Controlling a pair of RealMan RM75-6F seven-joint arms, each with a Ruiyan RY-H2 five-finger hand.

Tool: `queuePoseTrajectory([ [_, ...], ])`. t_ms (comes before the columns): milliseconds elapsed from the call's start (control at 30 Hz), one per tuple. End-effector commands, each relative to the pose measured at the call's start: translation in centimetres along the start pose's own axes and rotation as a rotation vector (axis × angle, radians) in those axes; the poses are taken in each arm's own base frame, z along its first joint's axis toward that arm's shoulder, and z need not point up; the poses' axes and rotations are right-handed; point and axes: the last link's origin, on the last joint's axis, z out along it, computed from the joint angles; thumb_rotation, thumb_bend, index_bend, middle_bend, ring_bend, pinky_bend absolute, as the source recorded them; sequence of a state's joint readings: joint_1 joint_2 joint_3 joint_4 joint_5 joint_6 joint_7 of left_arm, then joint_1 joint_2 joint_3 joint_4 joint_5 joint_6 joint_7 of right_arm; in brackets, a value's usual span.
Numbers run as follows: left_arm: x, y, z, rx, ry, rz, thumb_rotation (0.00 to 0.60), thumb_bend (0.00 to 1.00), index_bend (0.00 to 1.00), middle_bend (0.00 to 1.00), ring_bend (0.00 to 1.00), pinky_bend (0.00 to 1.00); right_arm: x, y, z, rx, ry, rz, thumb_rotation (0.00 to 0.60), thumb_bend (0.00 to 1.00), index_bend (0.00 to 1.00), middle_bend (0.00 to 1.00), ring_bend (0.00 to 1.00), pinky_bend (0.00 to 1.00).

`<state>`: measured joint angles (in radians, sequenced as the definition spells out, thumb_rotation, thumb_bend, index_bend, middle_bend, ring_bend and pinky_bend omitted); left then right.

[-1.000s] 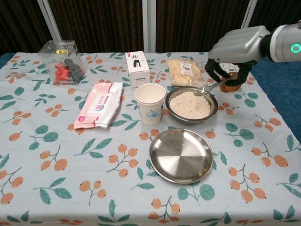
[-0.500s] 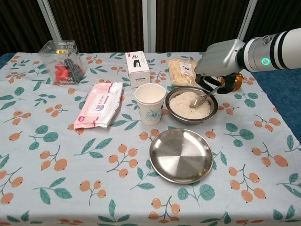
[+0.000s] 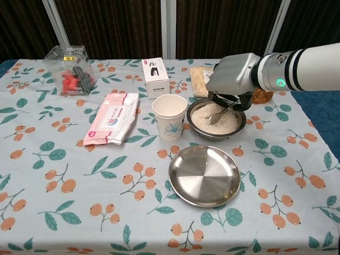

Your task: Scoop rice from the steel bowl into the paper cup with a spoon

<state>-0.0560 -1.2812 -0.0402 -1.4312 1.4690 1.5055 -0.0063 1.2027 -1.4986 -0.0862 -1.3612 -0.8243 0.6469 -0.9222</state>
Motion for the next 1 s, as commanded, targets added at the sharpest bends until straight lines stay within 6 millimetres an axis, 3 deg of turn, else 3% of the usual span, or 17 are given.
queuePoseTrajectory([
  [33, -0.2, 0.0, -0.1, 0.000, -0.004, 0.000, 0.600, 0.05, 0.07, 0.07, 0.00, 0.06, -0.2, -0.4, 0.0, -0.003, 0.010, 0.011, 0.600, 0.38, 0.62, 0.61, 0.28, 0.14],
  [400, -0.3, 0.1, 0.2, -0.007, -0.003, -0.001, 0.600, 0.05, 0.07, 0.07, 0.00, 0.06, -2.2, 0.4, -1.6, -0.081, 0.092, 0.228, 0.600, 0.37, 0.62, 0.61, 0.29, 0.12],
  [600, 0.0, 0.1, 0.2, -0.007, 0.004, 0.005, 0.600, 0.05, 0.07, 0.07, 0.00, 0.06, -3.0, 1.7, -2.6, -0.105, 0.117, 0.259, 0.600, 0.38, 0.62, 0.61, 0.29, 0.12],
  [1000, 0.2, 0.2, 0.2, -0.013, 0.008, 0.010, 0.600, 0.05, 0.07, 0.07, 0.00, 0.06, -1.7, 3.3, -4.4, -0.119, 0.177, 0.265, 0.600, 0.38, 0.62, 0.61, 0.29, 0.11],
])
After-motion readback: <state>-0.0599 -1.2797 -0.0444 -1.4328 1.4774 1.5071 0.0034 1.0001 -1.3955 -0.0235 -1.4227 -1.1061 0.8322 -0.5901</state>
